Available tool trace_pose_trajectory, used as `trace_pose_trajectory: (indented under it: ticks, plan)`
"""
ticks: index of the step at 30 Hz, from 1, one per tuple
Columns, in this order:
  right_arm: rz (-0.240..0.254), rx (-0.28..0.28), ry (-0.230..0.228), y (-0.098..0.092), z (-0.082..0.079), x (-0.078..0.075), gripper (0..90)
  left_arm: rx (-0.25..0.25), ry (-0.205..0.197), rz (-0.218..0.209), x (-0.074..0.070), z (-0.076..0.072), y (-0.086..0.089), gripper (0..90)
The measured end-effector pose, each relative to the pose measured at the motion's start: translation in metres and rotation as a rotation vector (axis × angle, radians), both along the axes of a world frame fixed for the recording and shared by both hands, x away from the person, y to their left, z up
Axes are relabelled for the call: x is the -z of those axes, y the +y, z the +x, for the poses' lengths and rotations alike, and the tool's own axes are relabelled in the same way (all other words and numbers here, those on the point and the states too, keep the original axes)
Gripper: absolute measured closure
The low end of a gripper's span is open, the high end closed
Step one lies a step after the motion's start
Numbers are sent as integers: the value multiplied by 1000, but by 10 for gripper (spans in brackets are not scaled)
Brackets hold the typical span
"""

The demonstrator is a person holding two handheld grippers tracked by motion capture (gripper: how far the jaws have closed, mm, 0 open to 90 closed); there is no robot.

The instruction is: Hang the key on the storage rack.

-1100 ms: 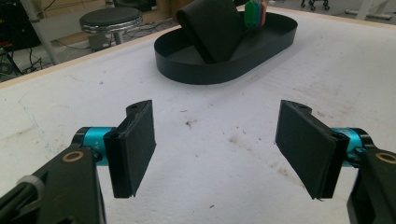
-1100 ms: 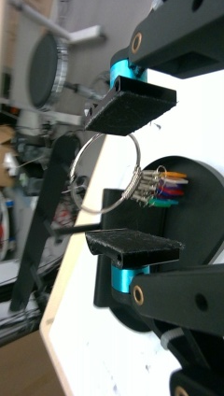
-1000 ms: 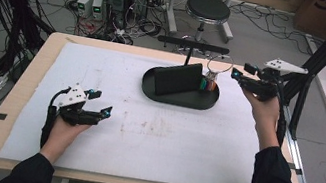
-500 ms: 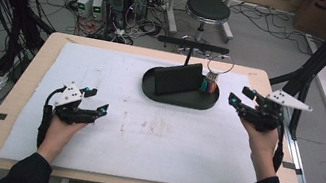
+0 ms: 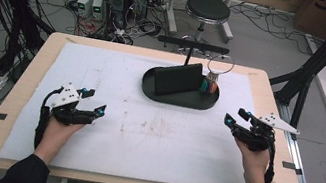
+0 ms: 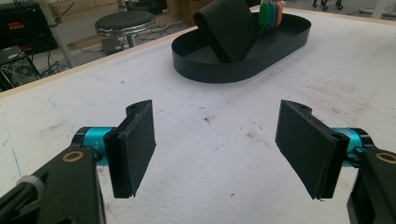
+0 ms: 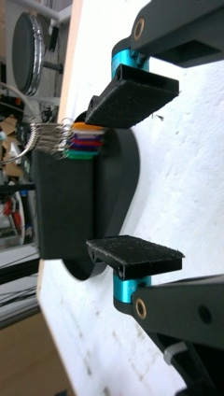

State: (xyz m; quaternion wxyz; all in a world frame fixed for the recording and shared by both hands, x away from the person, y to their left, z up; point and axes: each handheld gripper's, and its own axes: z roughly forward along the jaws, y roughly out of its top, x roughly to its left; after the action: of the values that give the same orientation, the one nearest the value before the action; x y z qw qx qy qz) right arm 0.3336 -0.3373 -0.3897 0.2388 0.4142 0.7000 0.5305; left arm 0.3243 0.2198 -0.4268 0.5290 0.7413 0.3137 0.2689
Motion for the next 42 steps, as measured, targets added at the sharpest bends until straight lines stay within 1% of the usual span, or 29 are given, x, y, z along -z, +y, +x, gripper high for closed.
trace_pose_trajectory:
  ticks: [1,2,4,5,7,10,11,16,17,19,20,23,29,30,33,36,38,41,42]
  plan:
    - [-12,3,0,0,1,2,347,-1,0,2,0,-1,0,284]
    - [-19,9,12,0,1,4,343,0,-1,2,0,-1,0,284]
    - [-30,14,21,0,3,8,337,2,-2,8,0,-2,1,284]
    - [-50,14,27,1,5,10,338,0,0,7,1,-3,1,284]
    - [-73,18,38,3,7,12,338,2,-1,13,1,-3,1,284]
    - [-80,18,44,4,9,14,338,-1,0,18,1,-4,1,284]
    - [-95,27,43,4,10,14,338,-1,-2,20,1,-4,1,284]
    - [-94,41,52,2,9,15,336,-6,-4,21,1,-4,1,284]
    - [-86,43,61,0,10,15,334,-7,-4,33,1,-4,0,284]
    - [-87,46,64,-1,10,16,334,-10,-6,39,1,-4,0,284]
    - [-82,47,75,-2,11,17,334,-8,-7,46,1,-4,-1,284]
    - [-79,46,88,-3,12,17,335,-1,-6,52,2,-4,-4,284]
    - [-77,56,72,-4,9,16,335,5,-5,57,2,-3,-6,284]
    - [-76,57,69,-4,9,16,335,7,-5,63,3,-3,-6,284]
    - [-68,60,76,-5,9,16,334,10,-1,66,4,-2,-8,284]
    - [-71,63,84,-6,10,16,331,14,-1,67,4,-1,-9,284]
    - [-71,65,82,-6,10,17,331,16,-1,68,4,0,-9,284]
    - [-84,70,73,-9,8,19,331,15,2,68,4,1,-11,284]
    - [-79,72,76,-9,9,19,331,15,2,68,4,1,-11,284]
